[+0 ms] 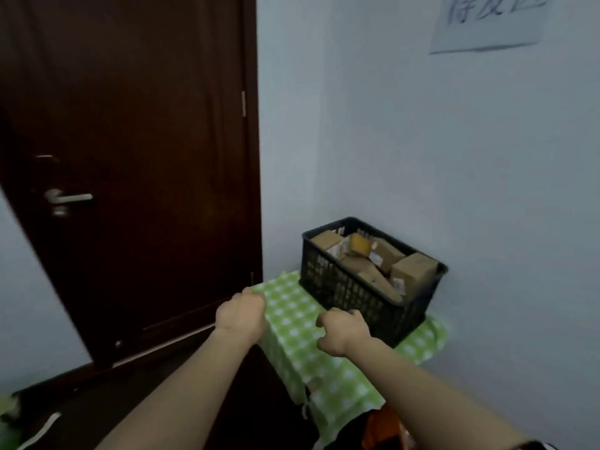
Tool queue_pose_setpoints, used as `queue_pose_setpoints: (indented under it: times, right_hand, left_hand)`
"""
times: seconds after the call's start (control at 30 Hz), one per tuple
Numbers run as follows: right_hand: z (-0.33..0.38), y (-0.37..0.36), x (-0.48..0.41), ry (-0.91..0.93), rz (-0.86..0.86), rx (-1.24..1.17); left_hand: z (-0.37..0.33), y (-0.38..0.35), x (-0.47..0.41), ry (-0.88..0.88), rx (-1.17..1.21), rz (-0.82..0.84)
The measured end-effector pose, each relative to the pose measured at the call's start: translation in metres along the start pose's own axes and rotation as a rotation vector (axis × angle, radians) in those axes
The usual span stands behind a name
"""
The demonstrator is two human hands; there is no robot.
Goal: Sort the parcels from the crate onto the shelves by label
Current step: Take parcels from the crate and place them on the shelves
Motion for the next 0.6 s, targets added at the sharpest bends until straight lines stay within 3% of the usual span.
queue_pose_setpoints:
  times: [0.17,0.6]
  right_hand:
    - [-0.100,-0.010,-0.047,-0.184,0.050,-0.194]
    - [-0.246,0.007,-0.195,-0.556,0.061,-0.289]
  left_hand:
    - [-0.076,-0.018,-0.093,-0.164,0.007,0.058]
    - [-0.180,-0.069,-0.338,-0.423,0.243,0.194]
Point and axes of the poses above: each hand's wrist, its own x-axis away from the middle knuckle, its own y-axis out of the back of the hand, z = x × y, the point moved 9 cm from there along -x, towards the middle knuckle, and after that the axes turned 12 degrees about -y, right-handed, at the moved point
